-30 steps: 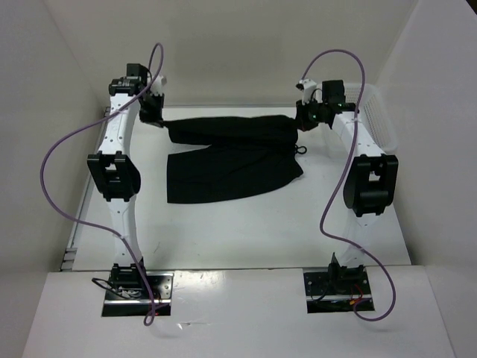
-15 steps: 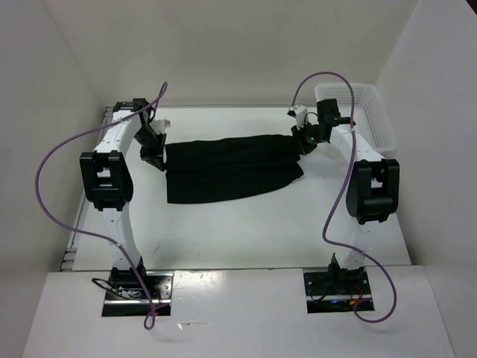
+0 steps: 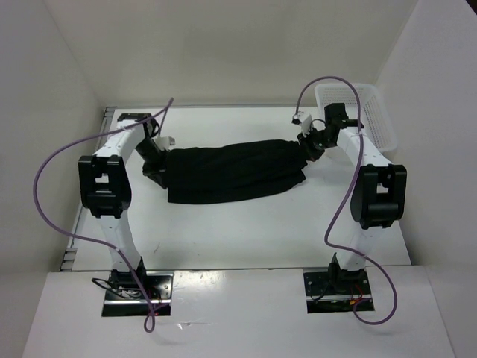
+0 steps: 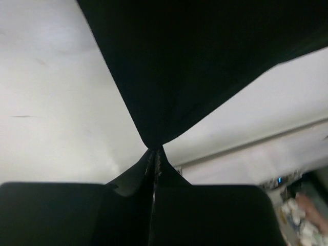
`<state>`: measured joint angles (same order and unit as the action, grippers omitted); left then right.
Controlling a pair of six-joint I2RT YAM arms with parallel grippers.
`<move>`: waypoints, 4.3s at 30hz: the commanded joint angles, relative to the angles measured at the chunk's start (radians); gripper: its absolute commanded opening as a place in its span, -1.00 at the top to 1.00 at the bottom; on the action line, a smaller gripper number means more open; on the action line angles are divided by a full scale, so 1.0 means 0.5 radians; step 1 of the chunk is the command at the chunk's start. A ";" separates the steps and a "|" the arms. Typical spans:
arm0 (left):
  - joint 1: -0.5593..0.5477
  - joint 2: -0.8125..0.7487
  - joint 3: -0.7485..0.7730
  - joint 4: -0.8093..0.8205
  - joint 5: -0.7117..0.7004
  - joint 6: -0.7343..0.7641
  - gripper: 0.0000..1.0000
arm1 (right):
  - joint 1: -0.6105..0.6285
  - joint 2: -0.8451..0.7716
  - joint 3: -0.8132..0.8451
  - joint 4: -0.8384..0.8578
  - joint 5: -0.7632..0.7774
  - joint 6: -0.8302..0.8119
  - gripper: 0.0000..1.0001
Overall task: Fold and stack the shorts
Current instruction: Fold the shorts
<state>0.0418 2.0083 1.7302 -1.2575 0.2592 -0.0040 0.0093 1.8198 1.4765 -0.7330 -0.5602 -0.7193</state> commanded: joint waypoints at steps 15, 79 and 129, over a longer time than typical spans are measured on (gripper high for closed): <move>0.094 -0.007 -0.073 -0.080 -0.193 0.008 1.00 | -0.077 -0.041 0.118 -0.353 0.004 -0.334 1.00; -0.059 1.009 0.970 0.463 -0.230 0.008 1.00 | 0.782 -0.216 -0.867 0.432 0.936 -0.488 1.00; -0.639 -0.019 -1.076 0.871 -0.439 0.008 0.18 | 0.567 0.673 0.142 1.107 1.372 1.006 0.82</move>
<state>-0.2722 1.9530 1.2617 -0.9539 0.1524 -0.0090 0.2855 2.1109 1.4754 -0.2623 0.0231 -0.2459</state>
